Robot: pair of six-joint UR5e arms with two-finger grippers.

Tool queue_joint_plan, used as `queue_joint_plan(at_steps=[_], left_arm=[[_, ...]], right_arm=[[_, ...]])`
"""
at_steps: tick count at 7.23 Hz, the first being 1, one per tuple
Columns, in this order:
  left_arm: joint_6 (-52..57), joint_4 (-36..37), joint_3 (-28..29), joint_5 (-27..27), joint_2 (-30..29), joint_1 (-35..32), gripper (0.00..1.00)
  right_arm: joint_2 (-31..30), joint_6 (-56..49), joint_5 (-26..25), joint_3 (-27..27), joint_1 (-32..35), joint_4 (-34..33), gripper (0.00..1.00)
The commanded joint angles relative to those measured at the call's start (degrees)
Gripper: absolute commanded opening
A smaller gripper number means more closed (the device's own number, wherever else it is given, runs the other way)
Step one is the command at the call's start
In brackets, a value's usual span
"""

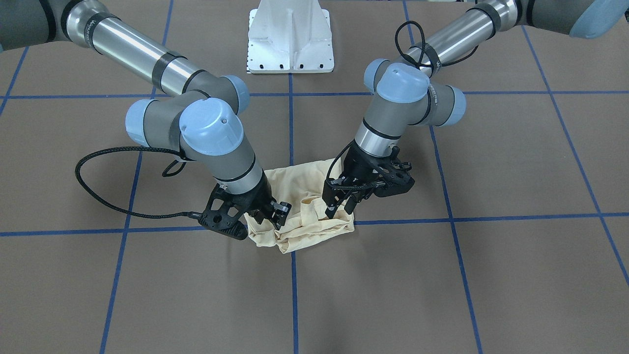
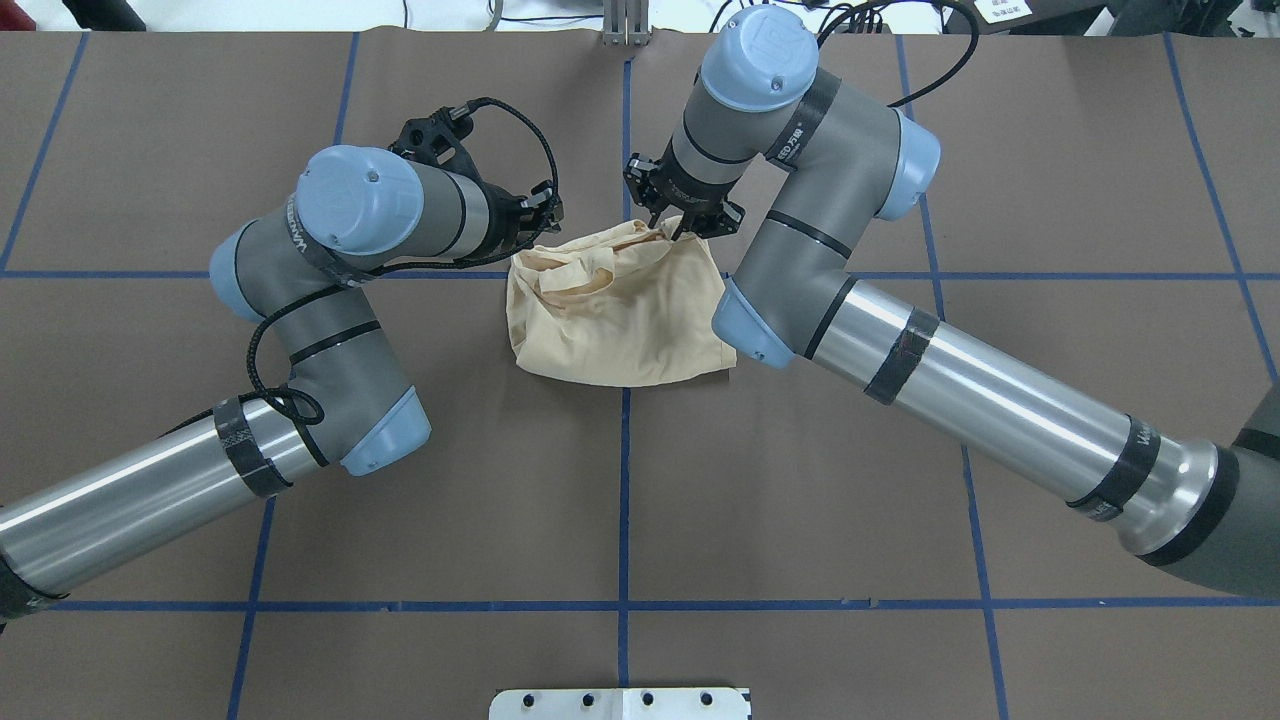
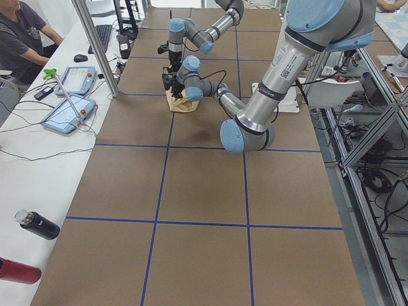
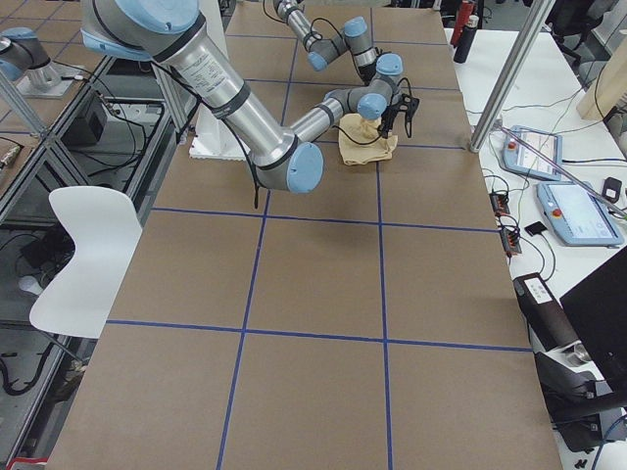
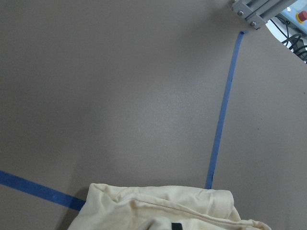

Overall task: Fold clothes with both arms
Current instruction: 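Release the shirt and raise the left gripper while the right gripper presses the fold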

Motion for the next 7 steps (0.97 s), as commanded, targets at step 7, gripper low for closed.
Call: queue_joint_plan(at_steps=[7], left_arm=[[13.24, 1.51, -9.91, -13.52, 9.73, -12.89, 1.00]], right_arm=[[0.24, -13.29, -7.88, 4.61, -9.23, -5.76, 1.00]])
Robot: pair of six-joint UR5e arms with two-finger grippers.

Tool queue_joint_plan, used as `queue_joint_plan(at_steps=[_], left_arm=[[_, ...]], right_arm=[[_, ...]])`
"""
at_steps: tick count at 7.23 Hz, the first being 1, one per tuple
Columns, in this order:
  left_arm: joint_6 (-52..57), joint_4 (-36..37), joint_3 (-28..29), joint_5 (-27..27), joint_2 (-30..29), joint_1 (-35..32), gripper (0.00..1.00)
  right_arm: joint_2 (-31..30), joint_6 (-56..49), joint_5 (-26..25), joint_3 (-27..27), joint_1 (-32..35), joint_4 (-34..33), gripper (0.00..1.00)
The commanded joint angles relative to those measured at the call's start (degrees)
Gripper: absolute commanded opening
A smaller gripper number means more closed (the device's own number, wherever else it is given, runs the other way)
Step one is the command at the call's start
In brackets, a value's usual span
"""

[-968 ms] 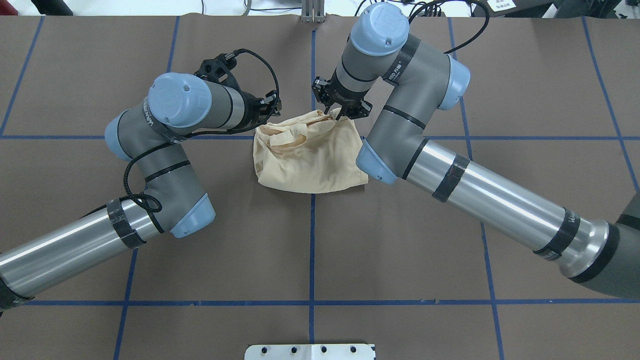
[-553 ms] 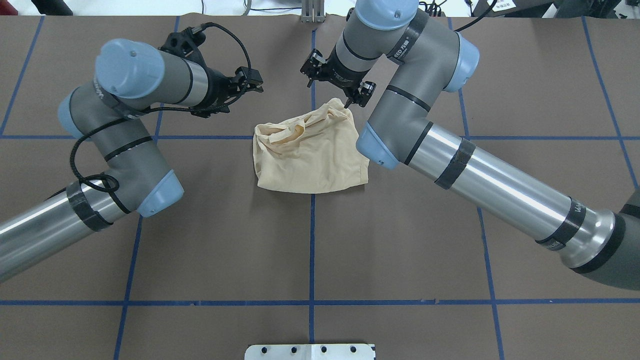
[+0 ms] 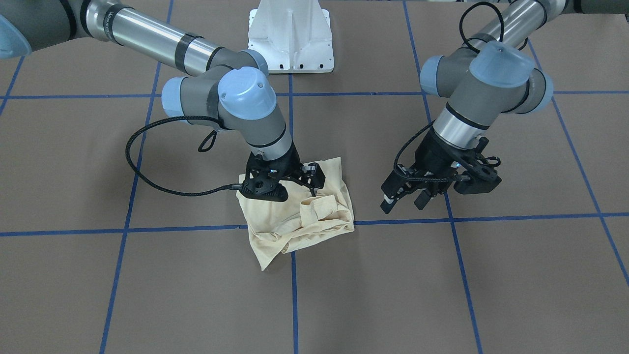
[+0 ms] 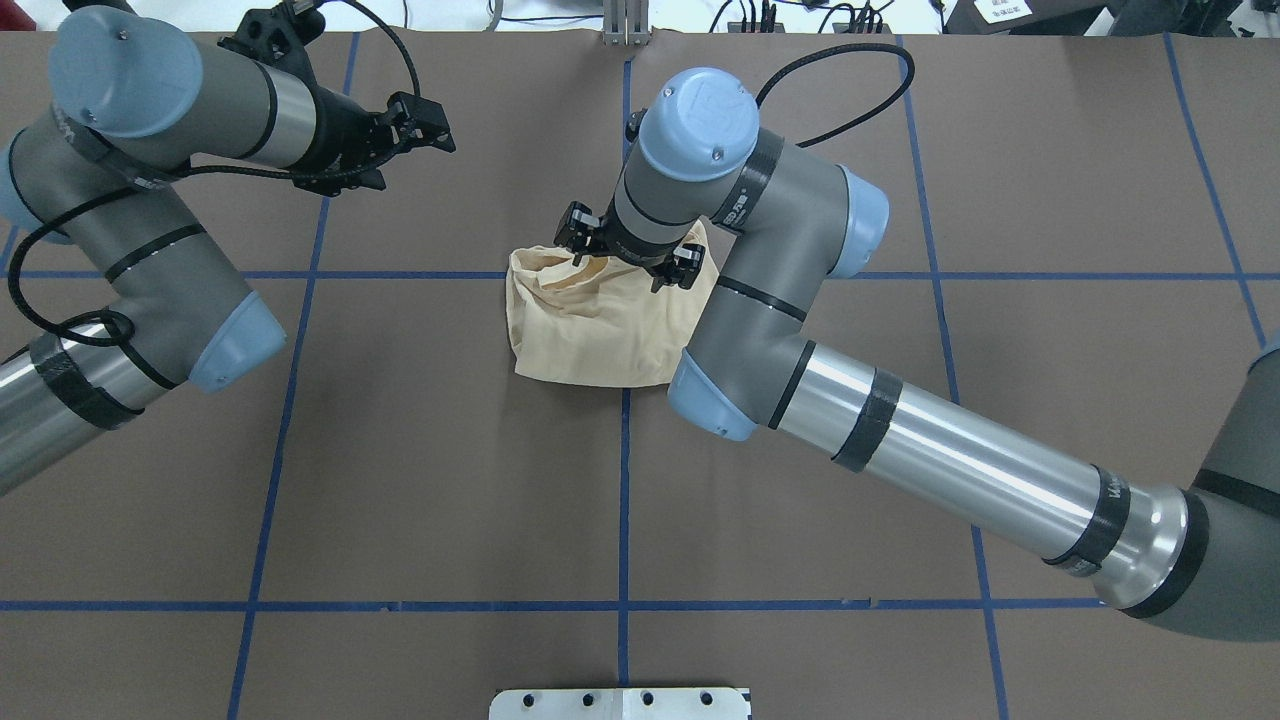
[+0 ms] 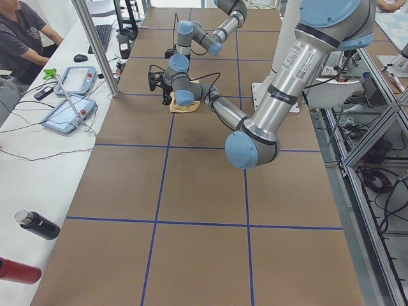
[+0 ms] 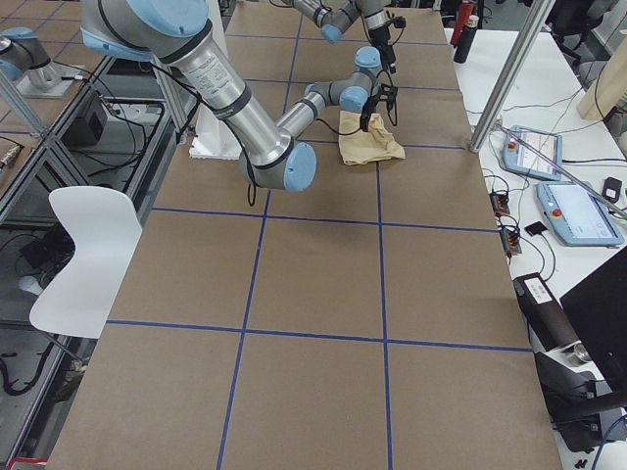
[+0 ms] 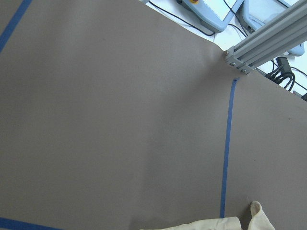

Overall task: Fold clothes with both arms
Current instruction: 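Release the shirt and raise the left gripper while the right gripper presses the fold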

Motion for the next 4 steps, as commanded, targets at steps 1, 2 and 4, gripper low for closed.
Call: queue_joint_plan(at_steps=[1, 2, 4], left_arm=[[2.67, 0.90, -2.77, -2.00, 2.08, -2.59, 1.00], [3.11, 0.99, -3.22, -2.00, 2.61, -2.60, 1.00], [3.12, 1.16, -3.23, -2.00, 2.53, -2.60, 1.00]], right_arm=[[0.62, -11.08, -4.81, -1.07, -2.95, -3.62, 1.00], [0.80, -14.97, -6.22, -1.34, -3.48, -5.02, 1.00], [2.98, -16.76, -6.32, -4.75, -4.28, -5.30, 1.00]])
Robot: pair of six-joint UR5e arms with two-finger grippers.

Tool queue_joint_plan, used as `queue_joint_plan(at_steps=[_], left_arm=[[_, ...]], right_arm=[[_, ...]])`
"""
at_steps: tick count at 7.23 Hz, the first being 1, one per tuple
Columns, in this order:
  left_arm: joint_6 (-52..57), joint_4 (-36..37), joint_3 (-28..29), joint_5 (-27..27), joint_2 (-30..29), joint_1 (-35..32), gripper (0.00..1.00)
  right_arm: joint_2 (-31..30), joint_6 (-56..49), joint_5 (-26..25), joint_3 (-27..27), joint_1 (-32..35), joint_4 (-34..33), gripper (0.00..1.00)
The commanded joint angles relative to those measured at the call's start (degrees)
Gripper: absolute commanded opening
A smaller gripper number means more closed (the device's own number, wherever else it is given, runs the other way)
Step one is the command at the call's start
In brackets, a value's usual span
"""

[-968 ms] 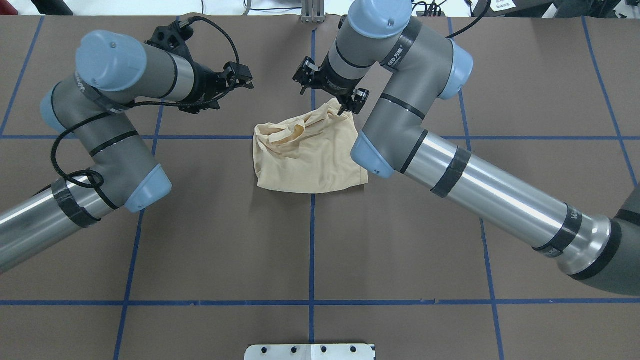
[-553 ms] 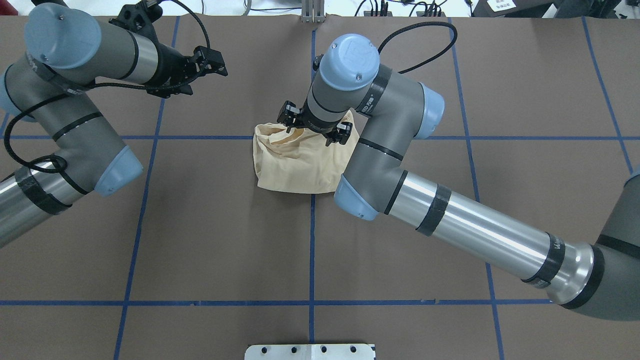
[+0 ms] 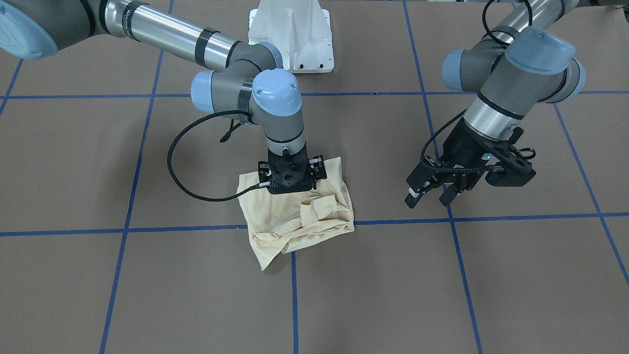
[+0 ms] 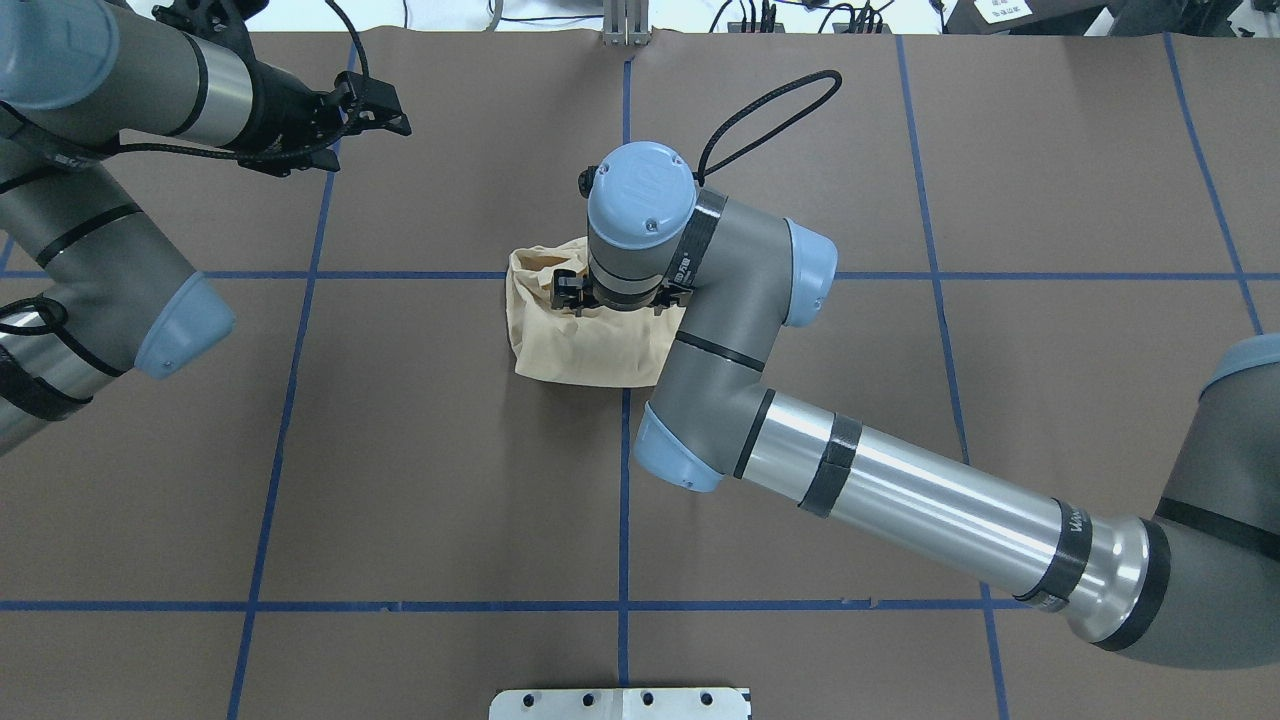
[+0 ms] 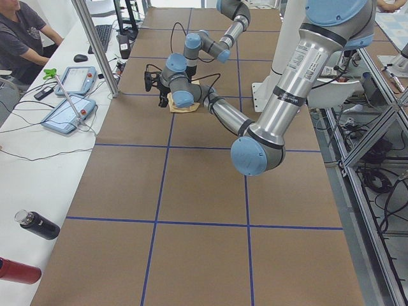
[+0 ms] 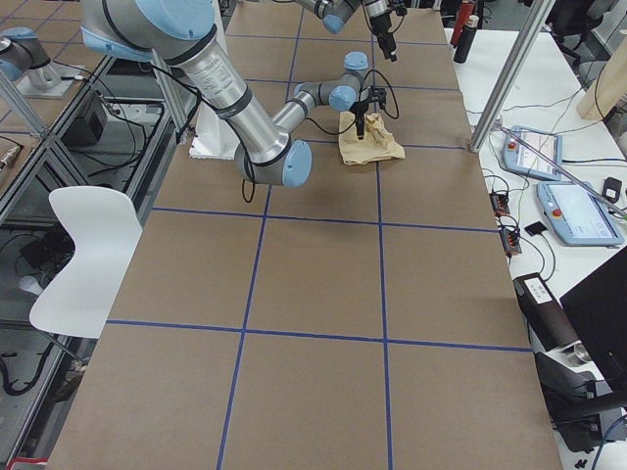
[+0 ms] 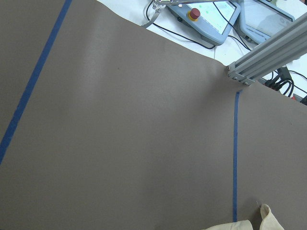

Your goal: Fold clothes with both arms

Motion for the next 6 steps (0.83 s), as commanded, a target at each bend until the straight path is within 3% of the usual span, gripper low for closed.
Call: queue_joint_plan(at_steps=[1, 4, 6], left_arm=[[0.12, 0.12, -0.25, -0.03, 0.11, -0.05, 1.00], [0.04, 1.35, -1.47, -0.29, 0.20, -0.31, 1.00], [0.03, 1.35, -1.65, -0.47, 0.20, -0.40, 1.00]], right_arm=[[3.41, -3.46, -1.43, -4.94, -0.43, -0.19, 1.00], [9.65, -5.31, -6.26, -13.45, 0.53, 0.60, 1.00], [10.11, -6.29, -8.46, -18.82, 2.20, 8.55, 1.00]])
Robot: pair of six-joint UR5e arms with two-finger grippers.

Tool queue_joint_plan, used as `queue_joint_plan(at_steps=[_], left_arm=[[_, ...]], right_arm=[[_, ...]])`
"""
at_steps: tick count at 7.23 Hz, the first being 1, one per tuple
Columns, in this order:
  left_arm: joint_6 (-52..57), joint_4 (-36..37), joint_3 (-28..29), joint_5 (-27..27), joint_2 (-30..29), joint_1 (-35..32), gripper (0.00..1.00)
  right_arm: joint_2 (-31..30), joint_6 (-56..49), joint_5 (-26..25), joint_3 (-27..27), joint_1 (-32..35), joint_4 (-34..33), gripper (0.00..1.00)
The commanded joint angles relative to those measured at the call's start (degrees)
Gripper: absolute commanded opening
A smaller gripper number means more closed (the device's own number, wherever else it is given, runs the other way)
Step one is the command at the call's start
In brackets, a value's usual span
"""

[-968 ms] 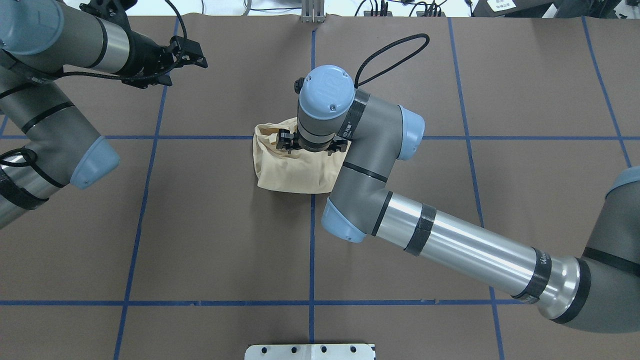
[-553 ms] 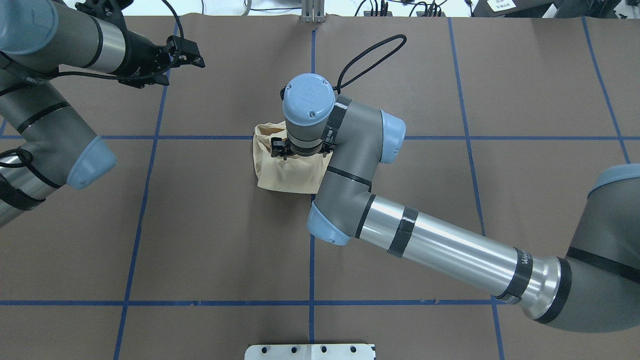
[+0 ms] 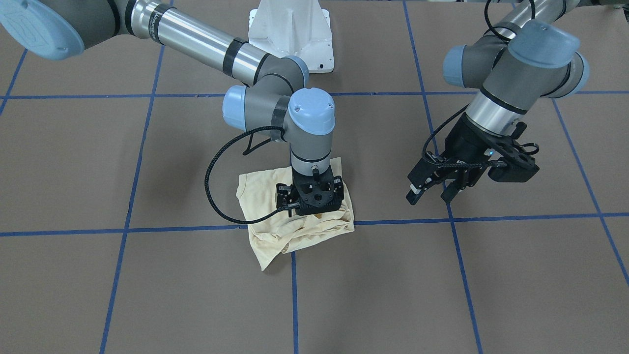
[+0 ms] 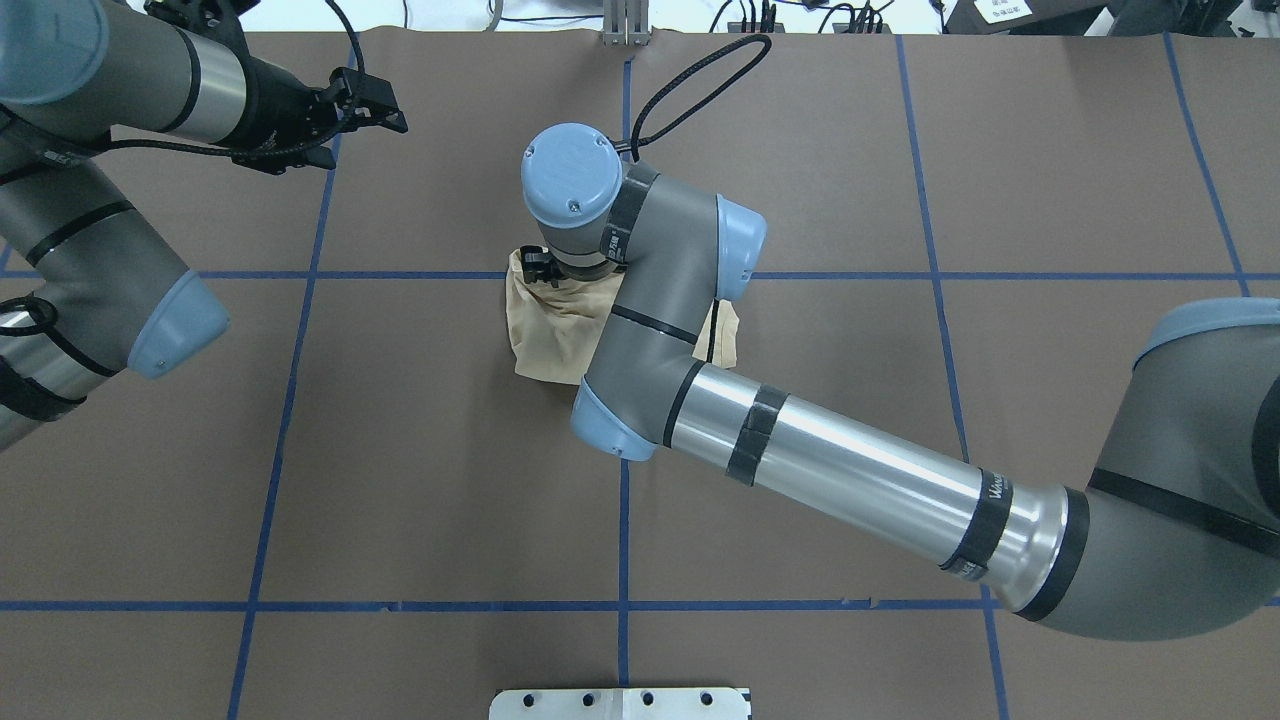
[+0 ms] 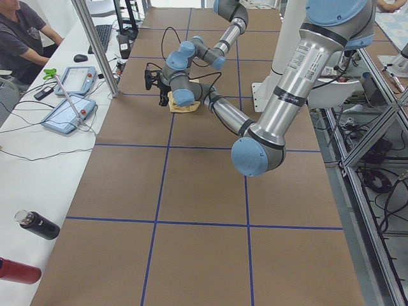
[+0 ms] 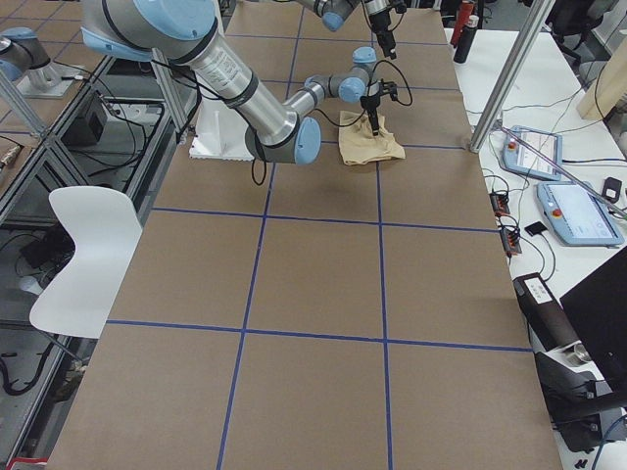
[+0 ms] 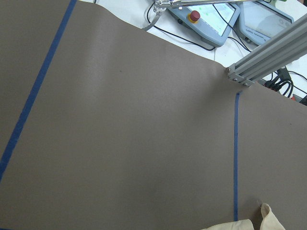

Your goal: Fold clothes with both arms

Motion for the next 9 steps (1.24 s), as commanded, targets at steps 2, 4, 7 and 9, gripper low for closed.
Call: queue_joint_plan(at_steps=[2, 4, 7, 9], left_arm=[[-0.01, 0.05, -0.18, -0.09, 0.02, -0.08, 1.00], [0.86, 1.35, -0.27, -0.09, 0.02, -1.74, 1.00], [15.39, 2.86, -4.02, -0.18, 5.18, -4.12, 1.00], [26.93, 2.78, -6.24, -2.99, 11.24, -7.54, 1.00]], right_arm=[[4.22, -1.47, -4.38, -8.69, 2.89, 8.13, 1.00], [6.32, -1.13, -5.37, -10.65, 3.50, 11.23, 1.00], [5.21, -1.47, -0.46, 5.01, 3.95, -11.07, 1.00], [-6.33, -2.09, 2.88, 20.04, 7.09, -15.92, 1.00]])
